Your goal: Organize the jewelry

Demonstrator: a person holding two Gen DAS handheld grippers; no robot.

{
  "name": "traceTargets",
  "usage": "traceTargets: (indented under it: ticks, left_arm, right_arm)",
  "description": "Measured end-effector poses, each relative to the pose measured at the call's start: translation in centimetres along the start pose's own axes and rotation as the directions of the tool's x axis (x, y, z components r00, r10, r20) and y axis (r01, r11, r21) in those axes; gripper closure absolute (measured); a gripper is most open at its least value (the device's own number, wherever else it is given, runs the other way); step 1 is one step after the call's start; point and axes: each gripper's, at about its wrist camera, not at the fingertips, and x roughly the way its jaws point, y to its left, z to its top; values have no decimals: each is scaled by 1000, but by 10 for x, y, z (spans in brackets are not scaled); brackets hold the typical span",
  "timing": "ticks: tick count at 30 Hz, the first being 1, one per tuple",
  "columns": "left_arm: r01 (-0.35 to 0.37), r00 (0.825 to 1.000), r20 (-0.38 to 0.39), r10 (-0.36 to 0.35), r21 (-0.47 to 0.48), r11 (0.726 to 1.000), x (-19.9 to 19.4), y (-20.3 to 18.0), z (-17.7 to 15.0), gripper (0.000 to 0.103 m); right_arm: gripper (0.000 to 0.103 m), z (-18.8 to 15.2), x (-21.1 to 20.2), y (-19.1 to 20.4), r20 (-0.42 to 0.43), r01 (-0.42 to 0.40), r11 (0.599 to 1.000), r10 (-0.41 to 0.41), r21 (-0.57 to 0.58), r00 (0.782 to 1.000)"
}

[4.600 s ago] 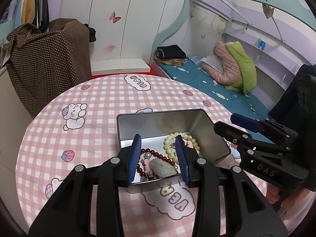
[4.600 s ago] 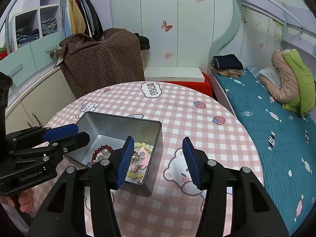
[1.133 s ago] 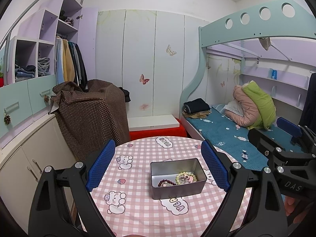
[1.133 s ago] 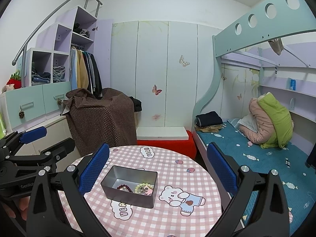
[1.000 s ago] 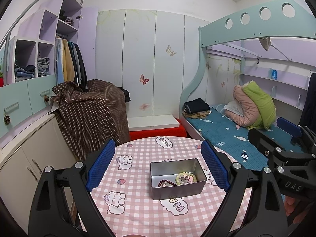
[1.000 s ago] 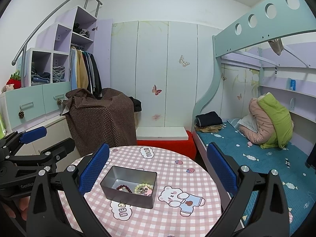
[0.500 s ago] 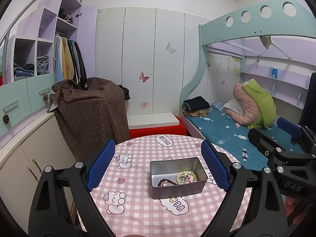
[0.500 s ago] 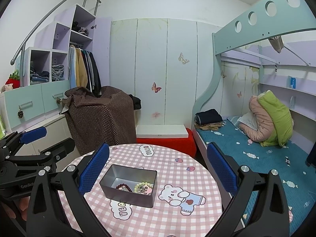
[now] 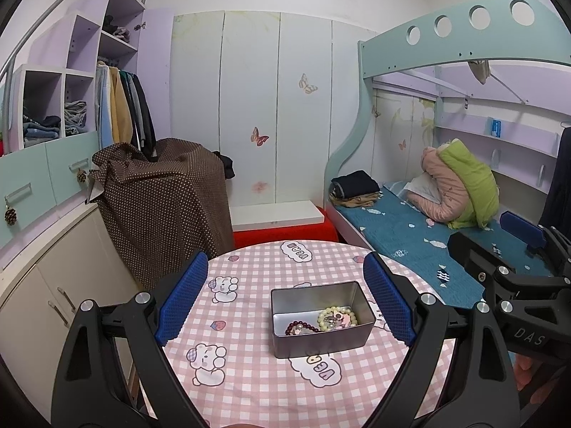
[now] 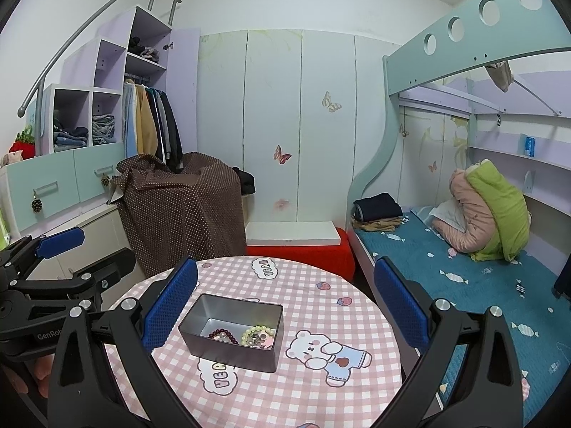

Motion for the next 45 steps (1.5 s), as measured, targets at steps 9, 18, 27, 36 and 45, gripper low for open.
traceTargets:
  ticks: [9,18,27,36,45]
  left_arm:
    - [-3,1000,-5,3,0,1000,1,2,-2,14]
    - [-10,1000,-15,10,2,1000,3,3,-5,14]
    - [-6,1000,-19,6,0,1000,4,4,-7,14]
    - [-6,1000,-20,6,-2,1000,5,4,-7,14]
    - [-7,1000,-20,7,-4,1000,5,4,-7,14]
  right_arm:
    - [8,0,1,1,-5,-1,1000,1,2,1000]
    - [8,-2,4,0,-16,-8,1000,8,8,1000]
    - [8,-4,5,1,-19,-4,1000,4,9,1000]
    - [8,-3,5,0,-19,-3,1000,3,7,1000]
    - [8,-3,5,0,-18,-3,1000,3,7,1000]
